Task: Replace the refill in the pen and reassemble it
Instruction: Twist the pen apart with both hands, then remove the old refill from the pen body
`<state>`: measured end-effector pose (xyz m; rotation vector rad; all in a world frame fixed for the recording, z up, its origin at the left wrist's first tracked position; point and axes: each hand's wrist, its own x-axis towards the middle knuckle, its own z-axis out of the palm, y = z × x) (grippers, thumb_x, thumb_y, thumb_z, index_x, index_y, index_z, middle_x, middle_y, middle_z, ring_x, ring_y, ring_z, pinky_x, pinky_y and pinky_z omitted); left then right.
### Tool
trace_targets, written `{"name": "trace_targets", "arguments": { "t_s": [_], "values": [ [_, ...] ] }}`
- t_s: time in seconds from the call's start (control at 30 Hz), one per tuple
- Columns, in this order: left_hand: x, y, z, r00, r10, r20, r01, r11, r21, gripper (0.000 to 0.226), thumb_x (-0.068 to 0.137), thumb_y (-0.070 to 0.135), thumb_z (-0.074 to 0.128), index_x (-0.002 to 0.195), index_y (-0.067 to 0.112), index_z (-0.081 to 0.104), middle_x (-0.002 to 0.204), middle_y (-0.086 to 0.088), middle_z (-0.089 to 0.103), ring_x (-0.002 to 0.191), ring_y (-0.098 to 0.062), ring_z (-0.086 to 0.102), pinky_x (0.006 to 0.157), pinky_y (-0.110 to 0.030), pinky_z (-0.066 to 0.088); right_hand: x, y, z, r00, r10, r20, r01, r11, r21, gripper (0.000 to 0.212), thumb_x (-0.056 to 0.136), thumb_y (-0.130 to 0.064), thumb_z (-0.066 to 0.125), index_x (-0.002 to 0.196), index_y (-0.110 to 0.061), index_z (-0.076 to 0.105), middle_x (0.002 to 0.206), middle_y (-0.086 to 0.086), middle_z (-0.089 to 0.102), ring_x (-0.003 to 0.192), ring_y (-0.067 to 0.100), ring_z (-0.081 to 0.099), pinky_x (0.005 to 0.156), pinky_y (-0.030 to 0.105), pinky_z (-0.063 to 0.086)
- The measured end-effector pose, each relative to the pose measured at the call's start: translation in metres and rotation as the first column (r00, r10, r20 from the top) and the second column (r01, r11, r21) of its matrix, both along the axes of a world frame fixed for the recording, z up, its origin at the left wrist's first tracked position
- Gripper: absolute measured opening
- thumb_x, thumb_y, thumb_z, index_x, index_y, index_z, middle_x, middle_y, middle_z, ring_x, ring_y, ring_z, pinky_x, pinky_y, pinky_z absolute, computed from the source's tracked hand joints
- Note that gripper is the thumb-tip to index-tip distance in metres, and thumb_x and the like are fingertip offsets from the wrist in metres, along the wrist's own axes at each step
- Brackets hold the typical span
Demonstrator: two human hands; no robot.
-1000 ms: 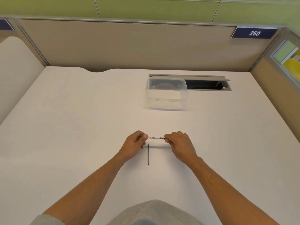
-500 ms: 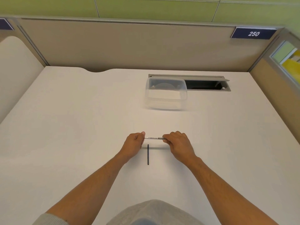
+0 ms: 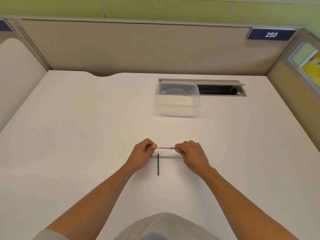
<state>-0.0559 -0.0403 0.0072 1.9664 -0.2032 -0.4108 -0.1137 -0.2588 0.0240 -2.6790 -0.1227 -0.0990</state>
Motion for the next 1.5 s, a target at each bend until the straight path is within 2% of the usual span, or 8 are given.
{"name": "trace_targets", "arguments": {
  "t_s": [0.2, 0.37, 0.5, 0.73, 1.0, 1.17, 1.33, 1.5],
  "values": [
    [-0.004, -0.007, 0.003, 0.998, 0.028, 0.051, -0.034, 0.991, 0.132, 0.037, 0.102, 0.03, 0.041, 0.068, 0.017, 0.046, 0.06, 0.01, 0.046, 0.053, -0.008, 0.038, 0.052, -0.017, 0.033, 0.0, 0.003, 0.001, 1.0, 0.007, 0.021, -0.008, 1.0, 0.012, 0.016, 0.095, -0.02, 0.052, 0.099, -0.016, 0.067, 0.078, 0.005, 0.066, 0.076, 0.028, 0.052, 0.068, 0.039, 0.037],
    [0.001, -0.003, 0.005, 0.985, 0.146, -0.097, -0.145, 0.989, 0.016, 0.045, 0.099, 0.036, 0.041, 0.064, 0.011, 0.029, 0.067, -0.009, 0.03, 0.065, -0.022, 0.028, 0.063, -0.034, 0.024, -0.001, -0.001, 0.001, 0.999, -0.019, 0.039, 0.019, 1.0, 0.005, 0.015, 0.094, -0.018, 0.054, 0.098, -0.016, 0.068, 0.077, 0.005, 0.066, 0.074, 0.03, 0.053, 0.067, 0.039, 0.039],
    [0.003, 0.007, 0.004, 0.975, 0.161, -0.152, -0.17, 0.984, -0.047, 0.049, 0.098, 0.04, 0.048, 0.054, 0.018, 0.047, 0.052, 0.001, 0.043, 0.053, -0.02, 0.038, 0.059, -0.032, 0.032, -0.002, -0.008, -0.001, 0.999, -0.048, 0.022, 0.047, 0.998, 0.03, 0.015, 0.095, -0.02, 0.053, 0.099, -0.016, 0.067, 0.078, 0.005, 0.066, 0.074, 0.03, 0.053, 0.067, 0.039, 0.039],
    [0.0, 0.014, -0.004, 0.967, 0.223, -0.121, -0.236, 0.965, -0.115, 0.021, 0.094, 0.025, 0.06, 0.08, 0.01, 0.066, 0.066, 0.005, 0.064, 0.06, -0.01, 0.053, 0.06, -0.026, 0.041, -0.003, -0.01, -0.005, 0.997, -0.079, -0.012, 0.08, 0.996, 0.046, 0.017, 0.096, -0.023, 0.051, 0.101, -0.018, 0.066, 0.081, 0.003, 0.067, 0.076, 0.028, 0.053, 0.07, 0.038, 0.04],
    [-0.006, 0.019, -0.007, 0.933, 0.307, 0.187, -0.324, 0.944, 0.065, 0.008, 0.088, 0.012, 0.066, 0.083, 0.015, 0.071, 0.077, 0.013, 0.067, 0.072, 0.006, 0.061, 0.066, -0.004, 0.042, -0.008, -0.011, -0.01, 0.993, -0.105, -0.045, 0.107, 0.993, 0.054, 0.017, 0.096, -0.022, 0.05, 0.102, -0.018, 0.066, 0.082, 0.002, 0.067, 0.077, 0.027, 0.052, 0.069, 0.034, 0.035],
    [-0.01, 0.022, -0.017, 0.927, 0.22, 0.304, -0.296, 0.927, 0.232, 0.003, 0.088, 0.013, 0.066, 0.087, 0.013, 0.069, 0.081, 0.004, 0.068, 0.077, -0.015, 0.063, 0.073, -0.027, 0.049, -0.01, -0.01, -0.012, 0.992, -0.114, -0.059, 0.118, 0.991, 0.068, 0.017, 0.096, -0.021, 0.051, 0.102, -0.018, 0.066, 0.082, 0.003, 0.067, 0.077, 0.028, 0.052, 0.071, 0.036, 0.038],
    [-0.013, 0.025, -0.026, 0.936, 0.142, 0.323, -0.267, 0.884, 0.385, 0.005, 0.086, 0.017, 0.064, 0.081, 0.016, 0.062, 0.075, 0.005, 0.059, 0.074, -0.018, 0.055, 0.063, -0.029, 0.042, -0.011, -0.011, -0.014, 0.991, -0.117, -0.059, 0.121, 0.991, 0.066, 0.017, 0.095, -0.021, 0.051, 0.101, -0.018, 0.066, 0.082, 0.003, 0.067, 0.077, 0.028, 0.053, 0.072, 0.038, 0.039],
    [-0.013, 0.024, -0.028, 0.945, 0.123, 0.302, -0.255, 0.855, 0.452, 0.011, 0.084, 0.021, 0.064, 0.078, 0.014, 0.058, 0.076, 0.003, 0.058, 0.075, -0.02, 0.054, 0.063, -0.034, 0.046, -0.011, -0.011, -0.016, 0.991, -0.115, -0.069, 0.12, 0.991, 0.062, 0.018, 0.096, -0.023, 0.05, 0.102, -0.019, 0.066, 0.083, 0.003, 0.067, 0.078, 0.028, 0.052, 0.073, 0.037, 0.039]
  ]
}}
